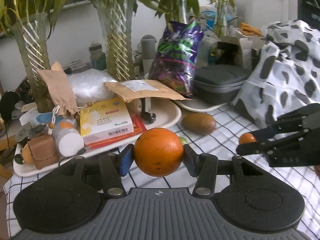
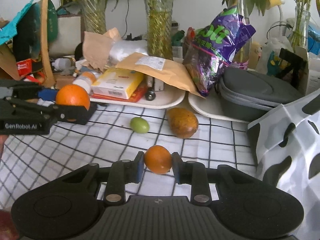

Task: Organize fruits
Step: 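Carry the orange and small tomato onto the white plate and open both tools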

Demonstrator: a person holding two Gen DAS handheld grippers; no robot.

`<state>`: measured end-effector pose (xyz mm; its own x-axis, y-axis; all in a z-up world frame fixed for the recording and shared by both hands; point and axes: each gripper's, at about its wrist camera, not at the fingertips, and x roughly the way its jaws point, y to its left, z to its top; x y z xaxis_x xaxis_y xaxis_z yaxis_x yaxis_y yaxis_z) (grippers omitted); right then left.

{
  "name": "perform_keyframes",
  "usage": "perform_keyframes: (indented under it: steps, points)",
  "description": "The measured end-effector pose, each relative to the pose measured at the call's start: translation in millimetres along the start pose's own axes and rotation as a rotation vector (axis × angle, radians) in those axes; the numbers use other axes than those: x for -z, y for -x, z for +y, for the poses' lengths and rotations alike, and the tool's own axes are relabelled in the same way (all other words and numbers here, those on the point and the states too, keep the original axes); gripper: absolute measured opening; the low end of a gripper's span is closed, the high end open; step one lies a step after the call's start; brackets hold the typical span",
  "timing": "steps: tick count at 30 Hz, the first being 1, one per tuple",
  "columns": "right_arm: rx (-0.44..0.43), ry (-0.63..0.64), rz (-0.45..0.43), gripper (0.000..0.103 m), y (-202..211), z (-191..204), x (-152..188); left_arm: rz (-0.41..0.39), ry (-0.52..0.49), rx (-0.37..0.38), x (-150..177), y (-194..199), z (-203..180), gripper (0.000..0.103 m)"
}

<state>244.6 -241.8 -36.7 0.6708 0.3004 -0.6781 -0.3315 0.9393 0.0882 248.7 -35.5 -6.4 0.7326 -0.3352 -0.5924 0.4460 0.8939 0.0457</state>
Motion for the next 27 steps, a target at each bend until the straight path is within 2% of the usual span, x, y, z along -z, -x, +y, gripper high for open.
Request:
perform_keyframes:
  steps: [16, 27]
  points:
    - [0.000, 0.003, -0.021, 0.030, 68.2, 30.5, 31.6, 0.029, -0.034, 0.091, 23.9, 68.4, -43.4, 0.050]
    - [-0.006, -0.012, -0.004, 0.030, 99.2, 43.2, 54.2, 0.160, 0.020, 0.159, 51.5, 81.3, -55.5, 0.050]
